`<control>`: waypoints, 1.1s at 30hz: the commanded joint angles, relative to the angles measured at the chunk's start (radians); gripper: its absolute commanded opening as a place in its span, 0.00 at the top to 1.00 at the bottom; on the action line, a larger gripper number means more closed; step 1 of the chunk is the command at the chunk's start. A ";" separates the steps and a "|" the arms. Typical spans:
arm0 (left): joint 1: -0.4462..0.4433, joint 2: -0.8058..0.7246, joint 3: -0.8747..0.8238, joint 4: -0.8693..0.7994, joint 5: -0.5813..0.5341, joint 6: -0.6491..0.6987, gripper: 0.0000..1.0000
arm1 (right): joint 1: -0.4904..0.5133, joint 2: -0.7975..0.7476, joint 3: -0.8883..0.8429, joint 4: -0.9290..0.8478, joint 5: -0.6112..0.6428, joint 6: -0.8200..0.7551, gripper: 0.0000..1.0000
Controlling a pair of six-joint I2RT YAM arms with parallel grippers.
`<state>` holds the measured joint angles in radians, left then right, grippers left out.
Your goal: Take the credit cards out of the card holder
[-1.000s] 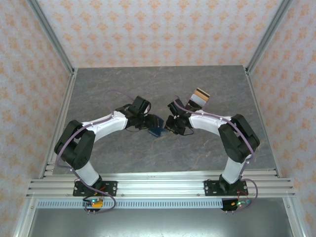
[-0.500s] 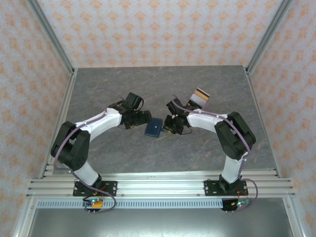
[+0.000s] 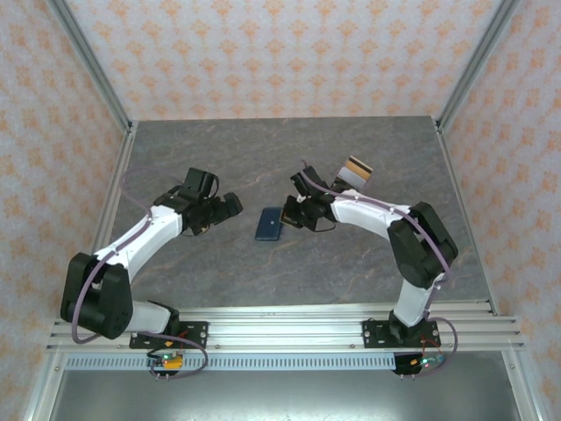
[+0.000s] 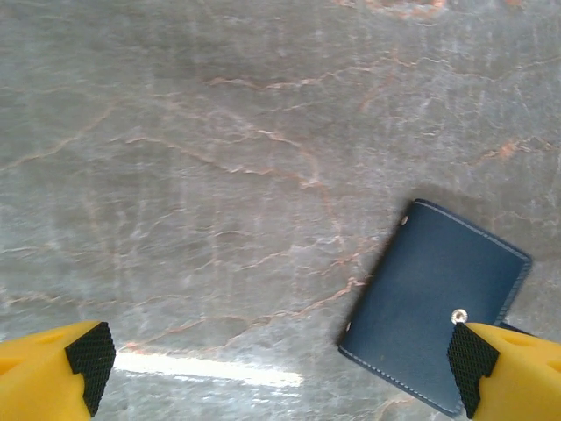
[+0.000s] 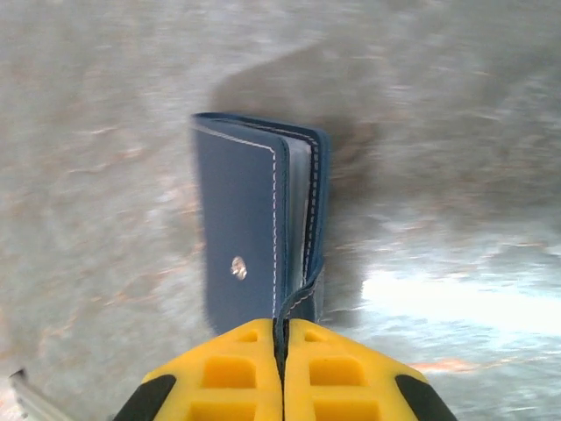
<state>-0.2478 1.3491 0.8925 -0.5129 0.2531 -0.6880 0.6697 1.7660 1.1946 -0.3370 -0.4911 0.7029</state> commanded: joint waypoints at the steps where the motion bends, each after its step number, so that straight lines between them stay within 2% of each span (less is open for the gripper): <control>1: 0.038 -0.050 -0.035 -0.032 -0.011 0.000 0.00 | 0.032 -0.044 0.078 0.002 -0.030 -0.028 0.93; 10: 0.109 -0.079 -0.040 0.021 0.006 0.017 0.00 | 0.065 0.095 0.253 -0.050 -0.028 0.006 0.94; 14: 0.109 -0.055 -0.008 0.036 0.070 0.053 0.00 | 0.065 0.099 0.263 -0.080 0.025 0.007 0.94; 19: 0.109 -0.011 0.000 0.065 0.214 0.090 0.00 | 0.065 0.060 0.222 -0.179 0.171 -0.013 0.93; 24: 0.095 0.019 -0.010 0.154 0.306 0.061 0.03 | 0.033 0.047 0.224 -0.257 0.244 -0.005 0.94; 29: 0.000 0.043 -0.026 0.268 0.275 0.008 0.15 | 0.012 -0.001 0.148 -0.294 0.276 -0.050 0.94; 33: -0.076 0.099 0.005 0.321 0.273 -0.019 0.31 | -0.019 -0.010 0.098 -0.310 0.287 -0.051 0.94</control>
<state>-0.2893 1.4105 0.8692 -0.2714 0.5175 -0.6781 0.6689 1.7817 1.3197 -0.5800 -0.2577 0.6712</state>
